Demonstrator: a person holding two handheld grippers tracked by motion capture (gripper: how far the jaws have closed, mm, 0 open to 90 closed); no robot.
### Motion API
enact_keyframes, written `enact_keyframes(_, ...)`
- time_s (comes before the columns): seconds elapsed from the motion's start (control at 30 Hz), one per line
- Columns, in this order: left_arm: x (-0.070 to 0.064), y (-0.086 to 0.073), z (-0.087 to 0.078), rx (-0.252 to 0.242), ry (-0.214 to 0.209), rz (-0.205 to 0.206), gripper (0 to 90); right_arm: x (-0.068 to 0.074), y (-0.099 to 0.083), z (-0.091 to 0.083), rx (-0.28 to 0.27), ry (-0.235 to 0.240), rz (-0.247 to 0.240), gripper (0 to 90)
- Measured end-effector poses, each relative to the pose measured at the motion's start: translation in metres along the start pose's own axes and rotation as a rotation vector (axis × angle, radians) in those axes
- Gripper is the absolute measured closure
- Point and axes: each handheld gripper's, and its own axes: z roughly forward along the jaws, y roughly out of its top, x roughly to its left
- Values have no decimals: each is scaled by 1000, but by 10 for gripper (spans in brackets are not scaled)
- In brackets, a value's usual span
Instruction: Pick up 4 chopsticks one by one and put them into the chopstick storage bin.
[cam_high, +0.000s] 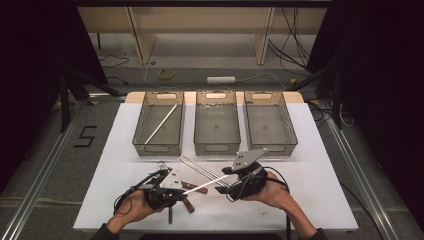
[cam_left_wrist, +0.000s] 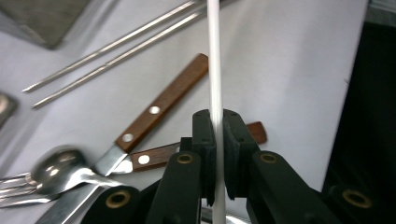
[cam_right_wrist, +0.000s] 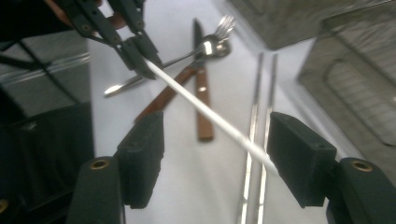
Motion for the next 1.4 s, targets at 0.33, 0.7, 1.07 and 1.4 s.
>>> enact_keyframes(0.33, 15, -4, -14, -101, 116, -119, 845, -7, -18, -5, -58, -60, 82, 345)
enact_keyframes(0.7, 46, -10, -28, -176, 224, -279, 845, -6, -24, -3, -65, -127, 117, 325)
enact_keyframes(1.07, 91, -4, -35, -216, 300, -396, 846, -4, -32, -9, -66, -157, 141, 299)
enact_keyframes(1.4, 137, 13, -38, -221, 340, -461, 846, 0, -34, -10, -71, -151, 139, 300)
